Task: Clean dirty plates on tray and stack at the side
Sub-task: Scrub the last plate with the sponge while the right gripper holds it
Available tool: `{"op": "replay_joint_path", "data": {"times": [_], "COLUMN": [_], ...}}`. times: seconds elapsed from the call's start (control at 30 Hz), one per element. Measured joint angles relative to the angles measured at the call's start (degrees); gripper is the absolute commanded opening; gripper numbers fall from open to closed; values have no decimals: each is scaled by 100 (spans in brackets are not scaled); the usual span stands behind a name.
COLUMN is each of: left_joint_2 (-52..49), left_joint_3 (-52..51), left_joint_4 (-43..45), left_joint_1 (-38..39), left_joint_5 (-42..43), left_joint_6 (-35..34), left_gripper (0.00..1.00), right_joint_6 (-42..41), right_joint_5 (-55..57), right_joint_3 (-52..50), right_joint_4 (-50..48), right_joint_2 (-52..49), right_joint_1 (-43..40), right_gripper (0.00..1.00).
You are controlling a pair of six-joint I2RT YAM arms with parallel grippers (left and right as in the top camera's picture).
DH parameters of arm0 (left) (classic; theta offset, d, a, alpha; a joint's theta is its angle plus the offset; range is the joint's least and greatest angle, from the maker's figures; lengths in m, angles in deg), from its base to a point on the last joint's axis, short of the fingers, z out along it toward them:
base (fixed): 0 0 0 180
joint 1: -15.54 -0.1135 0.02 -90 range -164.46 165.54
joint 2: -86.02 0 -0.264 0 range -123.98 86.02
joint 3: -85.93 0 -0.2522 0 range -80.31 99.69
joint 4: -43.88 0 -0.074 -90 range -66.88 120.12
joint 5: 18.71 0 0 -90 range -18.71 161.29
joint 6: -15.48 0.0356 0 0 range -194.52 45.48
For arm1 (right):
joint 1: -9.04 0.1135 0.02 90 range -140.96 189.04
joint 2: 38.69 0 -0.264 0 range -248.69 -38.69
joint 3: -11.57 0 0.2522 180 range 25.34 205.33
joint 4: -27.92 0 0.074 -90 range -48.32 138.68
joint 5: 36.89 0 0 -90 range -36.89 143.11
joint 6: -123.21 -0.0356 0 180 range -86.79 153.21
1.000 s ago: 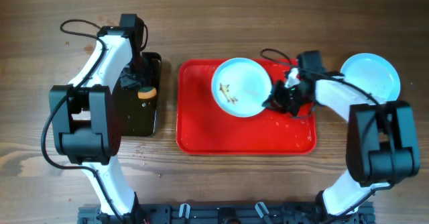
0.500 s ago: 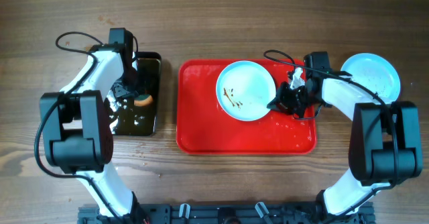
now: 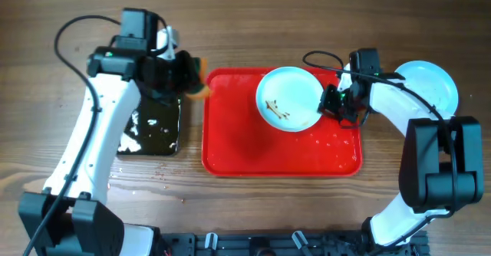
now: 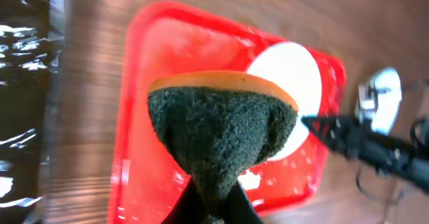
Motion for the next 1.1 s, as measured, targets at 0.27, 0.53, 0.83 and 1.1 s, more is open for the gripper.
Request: {"op": "replay_joint_path", "data": {"times": [0.27,0.53,0.83,1.1], "left_joint_2": [-540,-2245,-3215,-3418], "left_joint_3": [0,-2,55,428], "left_joint_4": [763,2017,3442,2968], "left_joint_1": [1220,2048,2857,3333], "left_joint_5": [122,122,144,-85], "left_joint_6": [-553,-1056,-1241,-741], "left_gripper": [4,4,4,4], "right_joint_6": [398,372,374,380], "right_joint_5": [1961,2190,2107,2006], "right_joint_3": [656,667,664,664], "right_joint_4": [654,800,909,957], "right_joint_2": [0,7,28,35], "right_joint_1": [820,1106,1043,1025], "right_gripper": [4,4,4,5]}}
